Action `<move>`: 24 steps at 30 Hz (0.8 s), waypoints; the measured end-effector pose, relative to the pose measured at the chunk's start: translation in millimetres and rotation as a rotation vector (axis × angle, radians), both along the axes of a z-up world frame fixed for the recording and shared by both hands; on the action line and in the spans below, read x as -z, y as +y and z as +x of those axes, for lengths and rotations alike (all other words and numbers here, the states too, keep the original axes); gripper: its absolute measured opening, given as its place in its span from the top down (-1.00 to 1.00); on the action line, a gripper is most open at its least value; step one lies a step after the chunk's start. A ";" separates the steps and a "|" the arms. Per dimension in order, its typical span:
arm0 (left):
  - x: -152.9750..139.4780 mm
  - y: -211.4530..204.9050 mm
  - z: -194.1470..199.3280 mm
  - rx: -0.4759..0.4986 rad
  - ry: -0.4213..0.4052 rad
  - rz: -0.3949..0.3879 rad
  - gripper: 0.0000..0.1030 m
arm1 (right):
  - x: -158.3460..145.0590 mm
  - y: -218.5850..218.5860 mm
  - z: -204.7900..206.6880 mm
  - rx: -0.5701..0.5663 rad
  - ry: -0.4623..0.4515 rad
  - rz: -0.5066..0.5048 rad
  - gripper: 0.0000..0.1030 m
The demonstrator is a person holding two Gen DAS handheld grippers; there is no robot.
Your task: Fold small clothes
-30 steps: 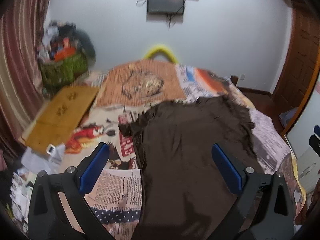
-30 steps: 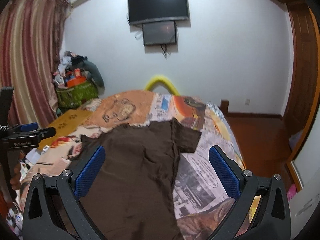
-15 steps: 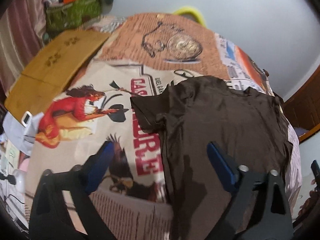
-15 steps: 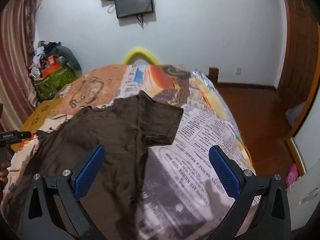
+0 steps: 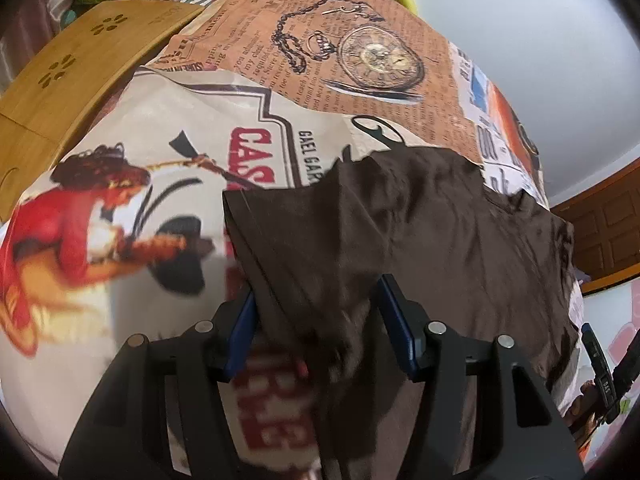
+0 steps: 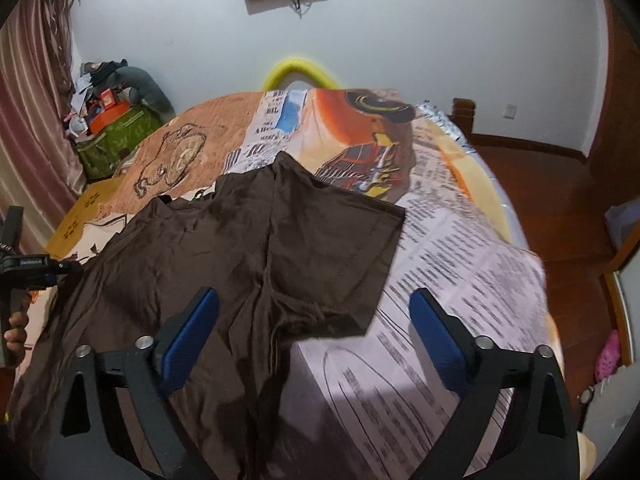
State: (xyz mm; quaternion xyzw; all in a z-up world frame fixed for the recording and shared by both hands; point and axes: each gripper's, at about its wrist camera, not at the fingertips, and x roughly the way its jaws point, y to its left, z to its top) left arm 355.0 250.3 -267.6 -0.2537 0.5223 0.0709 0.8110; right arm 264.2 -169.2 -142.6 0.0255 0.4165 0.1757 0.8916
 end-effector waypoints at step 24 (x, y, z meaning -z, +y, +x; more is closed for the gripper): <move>-101.4 -82.2 27.5 0.204 -0.214 0.211 0.91 | -16.8 -22.2 -6.4 -0.027 0.042 0.043 -0.22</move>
